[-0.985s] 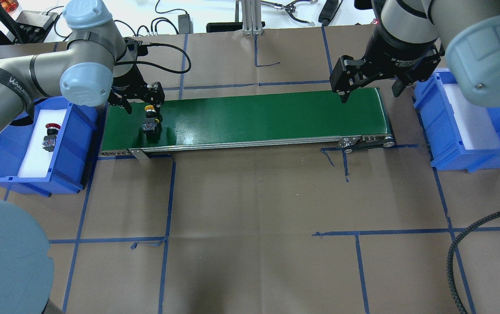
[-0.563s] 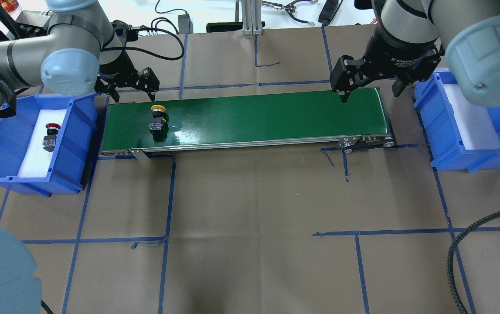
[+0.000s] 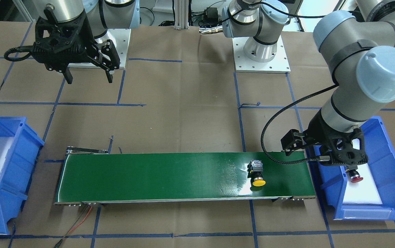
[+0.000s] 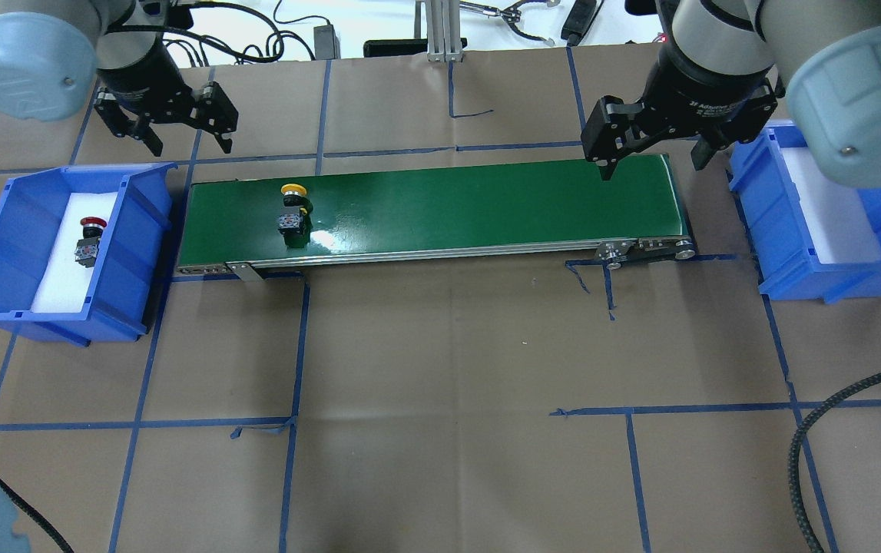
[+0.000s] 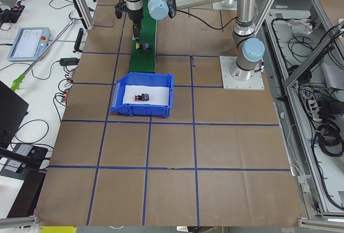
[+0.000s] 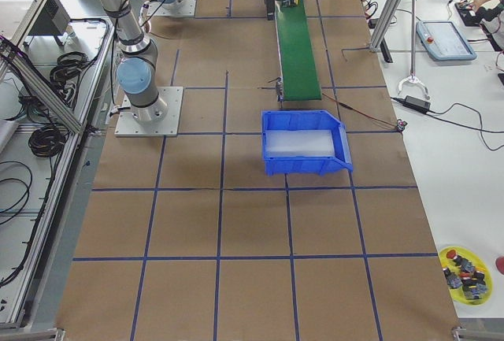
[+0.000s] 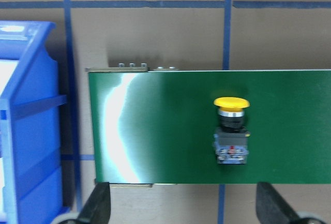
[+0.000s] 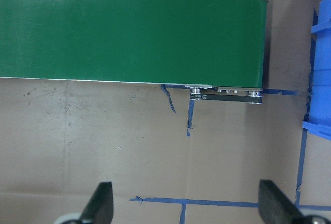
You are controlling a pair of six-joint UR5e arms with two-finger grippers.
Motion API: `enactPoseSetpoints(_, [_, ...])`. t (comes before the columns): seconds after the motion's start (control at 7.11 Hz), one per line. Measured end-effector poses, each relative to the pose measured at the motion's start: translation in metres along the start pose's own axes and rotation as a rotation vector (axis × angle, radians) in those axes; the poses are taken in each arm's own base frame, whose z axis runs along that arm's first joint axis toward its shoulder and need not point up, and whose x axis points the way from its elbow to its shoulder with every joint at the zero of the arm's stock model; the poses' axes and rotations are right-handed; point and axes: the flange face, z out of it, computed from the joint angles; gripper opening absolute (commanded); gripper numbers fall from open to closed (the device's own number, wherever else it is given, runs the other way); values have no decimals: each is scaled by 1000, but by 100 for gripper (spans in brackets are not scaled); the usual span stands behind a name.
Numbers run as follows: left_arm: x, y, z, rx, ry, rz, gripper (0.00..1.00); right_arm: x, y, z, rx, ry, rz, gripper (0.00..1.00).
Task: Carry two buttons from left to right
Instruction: 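Move the left gripper back down into the bin over the red button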
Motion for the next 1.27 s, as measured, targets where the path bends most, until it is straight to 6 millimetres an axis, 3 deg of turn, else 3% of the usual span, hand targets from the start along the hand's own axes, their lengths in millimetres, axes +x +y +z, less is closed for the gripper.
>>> enactPoseSetpoints(0.28, [-94,2,-2,1,-2,12,100,0,0,0,0,0,2,100])
enactPoseSetpoints(0.7, [-223,27,11,-15,8,65,99,0,0,0,2,0,2,100])
enactPoseSetpoints(0.84, [-246,33,23,-20,27,68,99,0,-1,0,2,0,3,100])
enactPoseSetpoints(1.27, [-260,26,58,-21,53,65,99,0,-1,1,1,0,3,100])
